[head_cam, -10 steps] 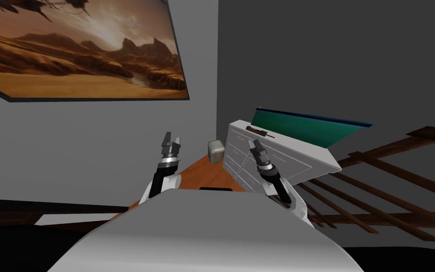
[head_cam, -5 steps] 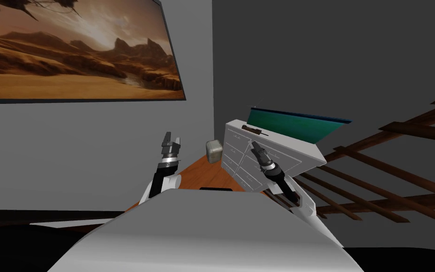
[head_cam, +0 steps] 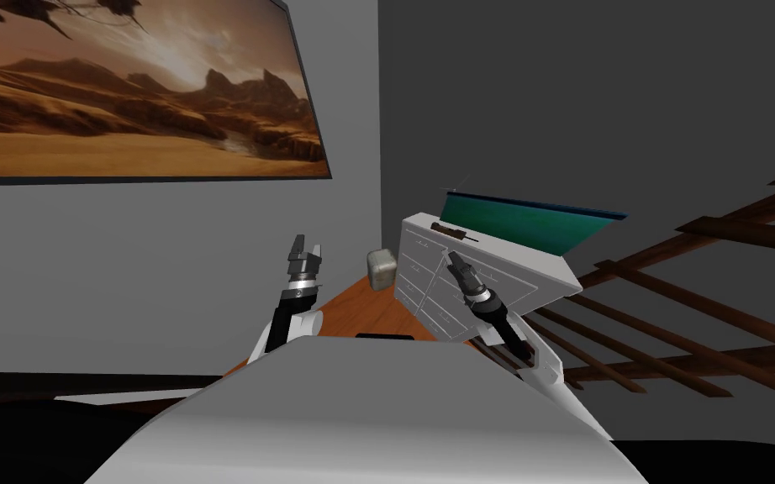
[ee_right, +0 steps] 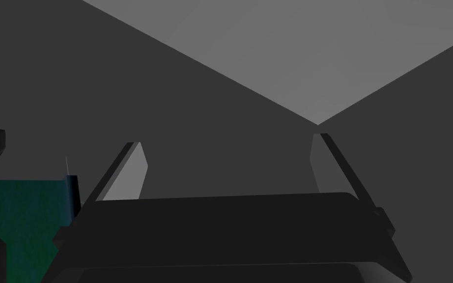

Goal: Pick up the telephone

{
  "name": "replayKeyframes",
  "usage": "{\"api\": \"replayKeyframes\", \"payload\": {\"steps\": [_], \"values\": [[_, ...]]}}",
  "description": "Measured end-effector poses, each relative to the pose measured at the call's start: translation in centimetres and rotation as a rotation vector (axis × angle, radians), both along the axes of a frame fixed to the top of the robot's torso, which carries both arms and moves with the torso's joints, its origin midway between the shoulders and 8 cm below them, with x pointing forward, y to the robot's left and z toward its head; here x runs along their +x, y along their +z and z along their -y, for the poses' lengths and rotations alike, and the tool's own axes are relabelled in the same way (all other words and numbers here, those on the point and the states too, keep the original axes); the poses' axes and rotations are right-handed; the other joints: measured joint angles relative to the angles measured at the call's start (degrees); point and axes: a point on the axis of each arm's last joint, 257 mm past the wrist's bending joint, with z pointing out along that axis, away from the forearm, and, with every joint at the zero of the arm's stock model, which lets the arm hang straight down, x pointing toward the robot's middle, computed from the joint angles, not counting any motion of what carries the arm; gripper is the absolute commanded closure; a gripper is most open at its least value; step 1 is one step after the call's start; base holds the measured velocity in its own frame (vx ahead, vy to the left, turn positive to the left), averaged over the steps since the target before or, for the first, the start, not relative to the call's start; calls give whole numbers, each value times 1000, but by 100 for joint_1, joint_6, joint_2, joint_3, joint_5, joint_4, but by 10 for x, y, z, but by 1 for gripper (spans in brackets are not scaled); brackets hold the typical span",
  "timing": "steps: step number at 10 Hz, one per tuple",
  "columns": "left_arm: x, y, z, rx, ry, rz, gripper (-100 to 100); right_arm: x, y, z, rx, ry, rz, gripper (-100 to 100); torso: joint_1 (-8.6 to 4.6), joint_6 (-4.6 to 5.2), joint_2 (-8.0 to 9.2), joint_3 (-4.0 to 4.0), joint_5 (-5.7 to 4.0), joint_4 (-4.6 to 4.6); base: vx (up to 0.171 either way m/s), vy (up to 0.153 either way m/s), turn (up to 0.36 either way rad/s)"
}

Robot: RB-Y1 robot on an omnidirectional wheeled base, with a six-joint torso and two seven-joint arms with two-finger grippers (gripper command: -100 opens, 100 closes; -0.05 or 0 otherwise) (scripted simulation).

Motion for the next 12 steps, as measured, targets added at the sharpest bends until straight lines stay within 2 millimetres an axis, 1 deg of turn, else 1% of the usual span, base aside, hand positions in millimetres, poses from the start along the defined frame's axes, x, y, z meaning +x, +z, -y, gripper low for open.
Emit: {"api": "replayKeyframes", "payload": {"steps": [2, 8, 12], "values": [[0, 0, 0, 0, 0, 0, 0, 0, 0, 0, 0, 0, 0, -100, -3, 1, 2, 1, -1, 0, -3, -4, -11], [0, 0, 0, 0, 0, 0, 0, 2, -13, 2, -241, 28, 13, -100, -7, 1, 4, 2, -2, 1, -2, -3, -9], [0, 0, 0, 0, 0, 0, 0, 2, -14, 2, -254, 30, 14, -100, 0, 0, 0, 0, 0, 0, 3, 4, 12]]}}
